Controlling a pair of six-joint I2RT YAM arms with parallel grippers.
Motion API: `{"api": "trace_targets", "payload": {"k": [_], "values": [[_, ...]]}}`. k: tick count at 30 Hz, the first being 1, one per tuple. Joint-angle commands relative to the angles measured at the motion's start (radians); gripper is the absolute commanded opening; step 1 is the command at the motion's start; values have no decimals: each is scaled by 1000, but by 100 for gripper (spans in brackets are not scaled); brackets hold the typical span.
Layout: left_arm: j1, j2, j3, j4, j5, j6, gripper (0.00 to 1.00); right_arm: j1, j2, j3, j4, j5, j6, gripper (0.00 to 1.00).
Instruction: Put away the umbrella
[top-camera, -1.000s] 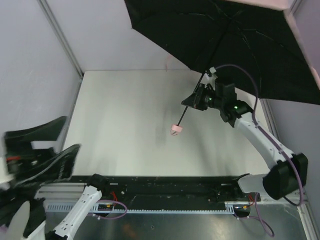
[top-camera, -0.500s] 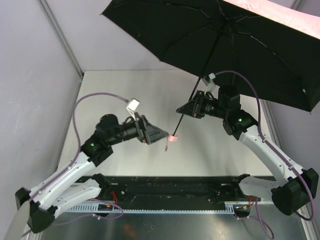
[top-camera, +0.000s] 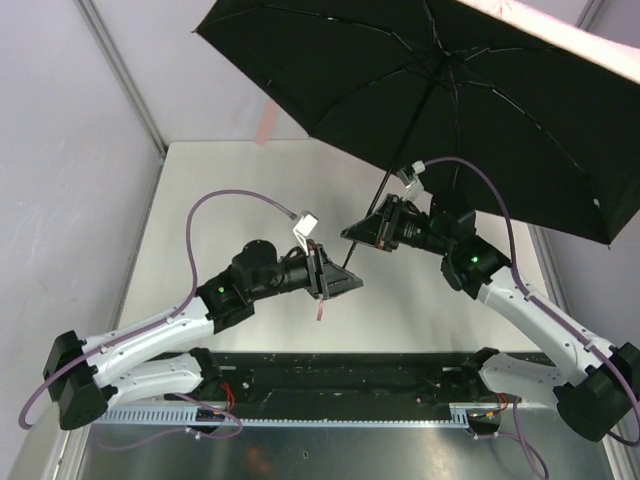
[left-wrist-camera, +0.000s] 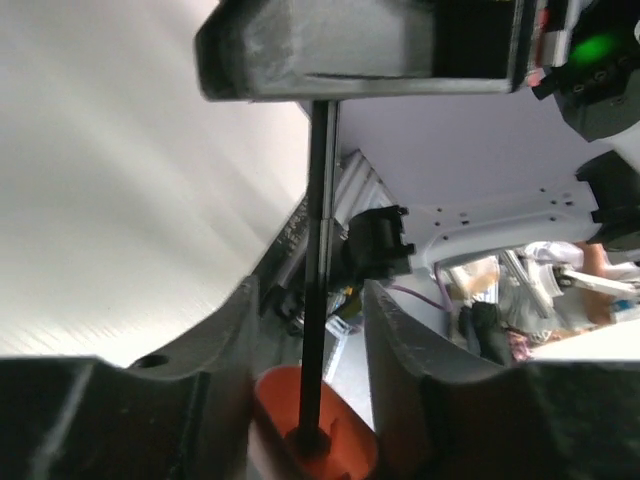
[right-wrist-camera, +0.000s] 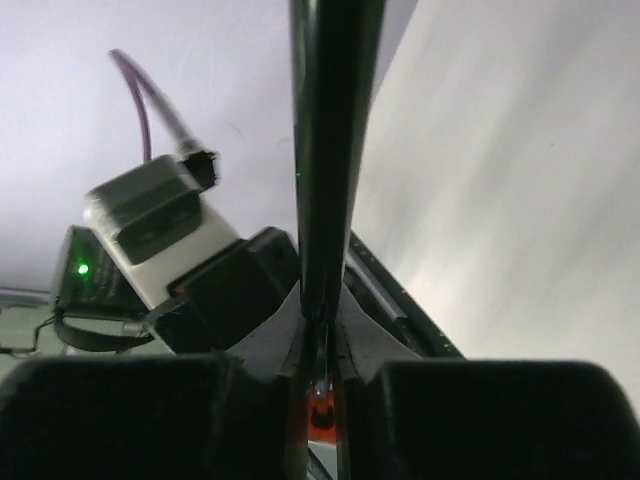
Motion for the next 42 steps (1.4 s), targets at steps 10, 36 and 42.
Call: {"api": "trace_targets", "payload": {"k": [10,36,42], "values": [[-139,-62,-20,47,-320,-24,0,-259,-70,20,107,57,75,57],[108,-227,-78,111,-40,-169,97,-296,235,67,789,-176,318,0],[162,-63,72,125,143,-148,98,-196,237,66,888,-169,319,0]]}}
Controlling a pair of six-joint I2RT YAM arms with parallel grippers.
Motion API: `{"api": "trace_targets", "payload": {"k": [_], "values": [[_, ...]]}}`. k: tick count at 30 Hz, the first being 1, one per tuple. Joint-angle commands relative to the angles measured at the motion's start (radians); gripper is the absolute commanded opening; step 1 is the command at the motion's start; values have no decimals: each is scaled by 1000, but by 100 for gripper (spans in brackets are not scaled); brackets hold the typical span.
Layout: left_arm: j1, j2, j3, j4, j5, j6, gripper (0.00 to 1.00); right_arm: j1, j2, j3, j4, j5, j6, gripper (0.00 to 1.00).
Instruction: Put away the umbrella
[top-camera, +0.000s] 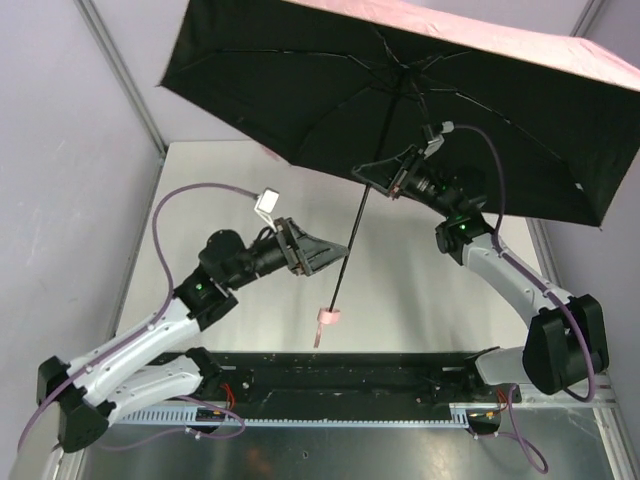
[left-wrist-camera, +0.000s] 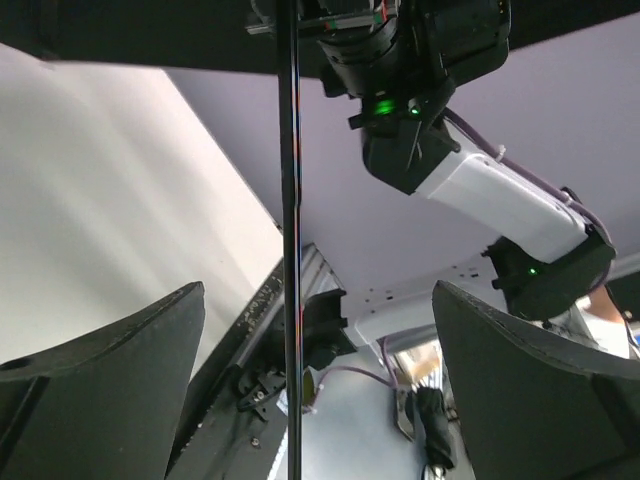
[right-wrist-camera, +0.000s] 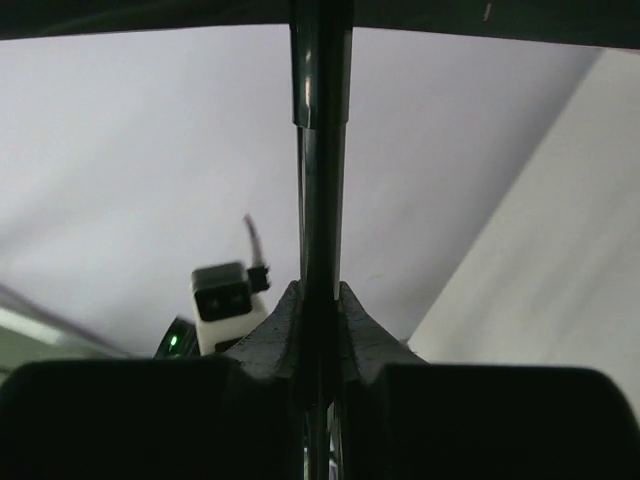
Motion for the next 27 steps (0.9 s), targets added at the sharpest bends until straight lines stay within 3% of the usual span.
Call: {"api": "trace_targets", "payload": {"k": [1,5,6,8,9,12,17,23,27], "values": [[12,93,95,74,175,-8,96,83,-18,40,250,-49,7,0],[12,124,111,149,215,-18,83,144,13,39,301,-38,19,0],[12,127,112,153,215,-12,74,153,22,39,314,-36,29,0],[11,122,102,154,186,3,39,170,37,39,338,-26,43,0],[11,115,92,153,167,6,27,179,39,39,336,-14,43,0],[6,85,58,151,103,11,6,203,25,40,229,99,-10,0],[-44,35,46,83,-60,58,0,244,-17,67,-148,460,-91,29],[-124,-8,80,-46,-222,154,0,256,-7,170,-334,715,-126,64],[-132,-13,89,-77,-242,173,0,263,23,248,-352,791,-176,74]]}}
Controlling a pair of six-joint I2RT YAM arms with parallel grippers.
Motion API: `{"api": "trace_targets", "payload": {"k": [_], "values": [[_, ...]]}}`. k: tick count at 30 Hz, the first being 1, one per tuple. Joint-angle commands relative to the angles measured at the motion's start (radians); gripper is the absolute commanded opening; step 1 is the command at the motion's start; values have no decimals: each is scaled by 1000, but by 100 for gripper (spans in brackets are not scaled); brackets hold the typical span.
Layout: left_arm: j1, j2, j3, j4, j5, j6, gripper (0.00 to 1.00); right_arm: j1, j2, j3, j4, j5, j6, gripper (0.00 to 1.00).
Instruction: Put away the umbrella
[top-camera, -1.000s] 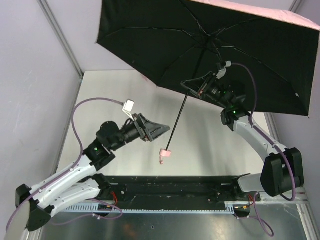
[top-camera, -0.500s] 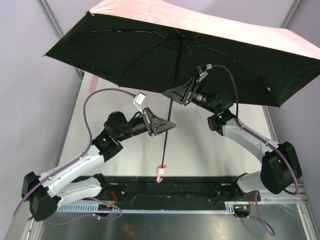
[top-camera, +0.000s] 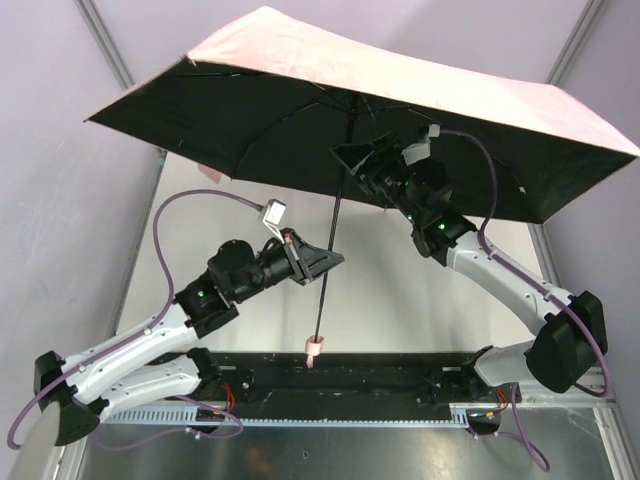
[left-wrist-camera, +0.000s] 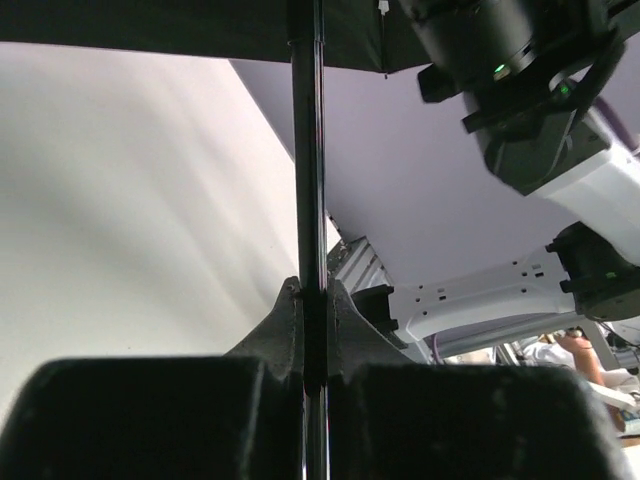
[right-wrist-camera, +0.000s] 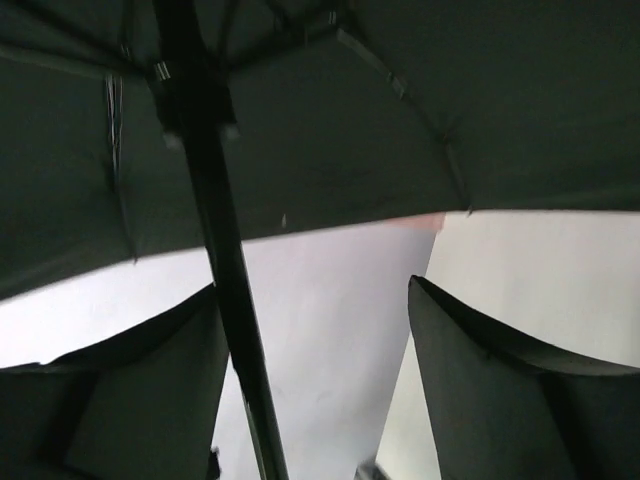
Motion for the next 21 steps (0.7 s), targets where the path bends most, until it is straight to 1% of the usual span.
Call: {"api": "trace_targets", "payload": {"k": [1,7,10,15,17,19,21], "values": [[-16,-37,64,3,-74,105,0,-2,17,127,-58,204,-80,75],[-14,-32,87,-37,-96,119,0,7,110,291,-102,273,-153,75],[-14,-31,86,-38,-87,111,0,5,172,398,-153,293,-176,73],[-16,-45,77,-39,-76,102,0,-2,249,520,-205,303,-195,63],[-15,-55,75,-39,-75,100,0,-15,265,530,-192,284,-188,56],[-15,-62,75,-40,-73,101,0,-27,274,525,-172,264,-174,44],[-15,-63,76,-41,-73,102,0,-34,279,522,-149,255,-171,39]]}}
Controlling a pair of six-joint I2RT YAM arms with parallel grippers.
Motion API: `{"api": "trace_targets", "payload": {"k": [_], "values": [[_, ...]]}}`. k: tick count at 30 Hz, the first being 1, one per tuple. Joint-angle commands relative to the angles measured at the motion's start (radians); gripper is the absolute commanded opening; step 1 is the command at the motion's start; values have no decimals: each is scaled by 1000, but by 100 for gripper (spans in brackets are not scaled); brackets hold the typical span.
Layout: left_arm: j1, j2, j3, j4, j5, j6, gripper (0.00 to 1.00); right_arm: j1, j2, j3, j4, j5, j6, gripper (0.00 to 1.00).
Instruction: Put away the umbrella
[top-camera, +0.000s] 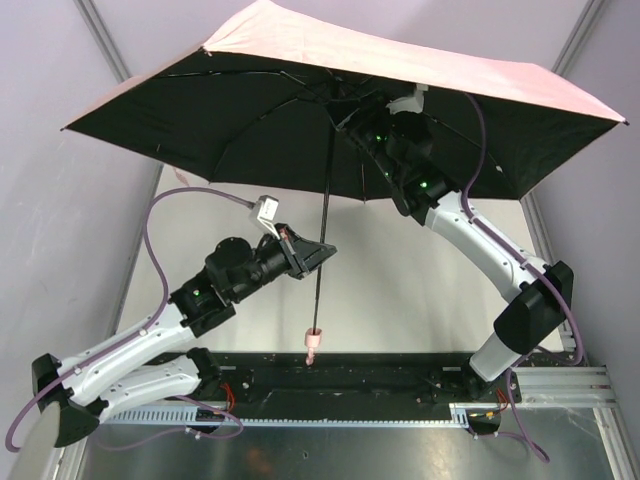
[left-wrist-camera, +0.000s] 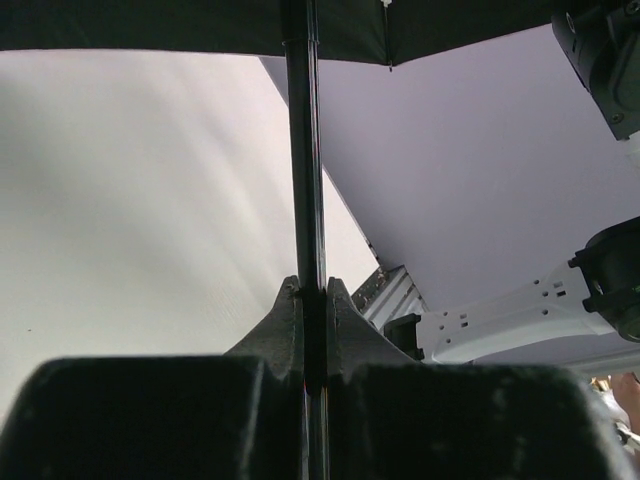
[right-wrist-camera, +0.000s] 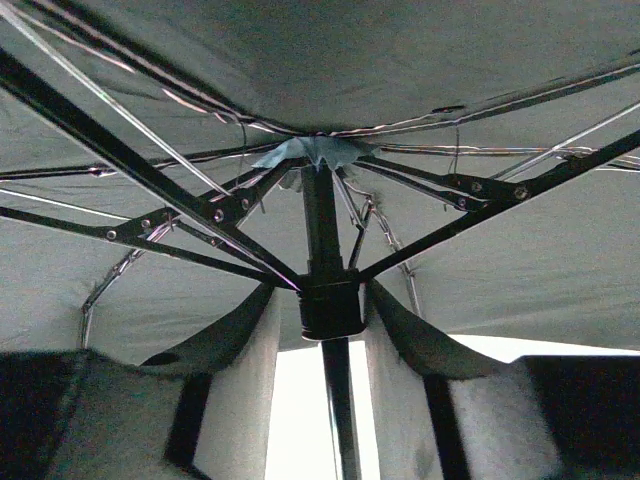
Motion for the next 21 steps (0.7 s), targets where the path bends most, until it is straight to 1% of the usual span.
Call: {"api": "trace_targets", "payload": {"k": [1,2,3,4,5,6,7,10,13,15,21], "values": [[-11,-46,43,42,40,46,0,-43,28,42,50,45,-14,38],[-12,-46,41,41,39,46,0,-43,33,45,64,38,-25,37],[-11,-46,42,40,38,44,0,-44,38,49,79,25,-36,30],[-11,-46,43,39,38,44,0,-47,44,54,94,9,-53,17],[-11,-47,44,38,36,44,0,-49,49,63,95,-2,-72,8],[-11,-48,46,36,32,44,0,-52,56,78,86,-26,-90,4],[-10,-49,50,33,28,46,0,-59,63,95,69,-62,-106,2],[-7,-49,80,4,10,68,0,-66,55,96,7,-181,-117,0],[16,-39,128,-41,-11,102,0,-49,-6,-30,44,-303,-72,0],[48,-25,160,-68,-14,120,0,-23,-60,-108,62,-334,-75,0],[171,39,255,-93,118,115,0,86,-189,-295,107,-350,-130,0]]}}
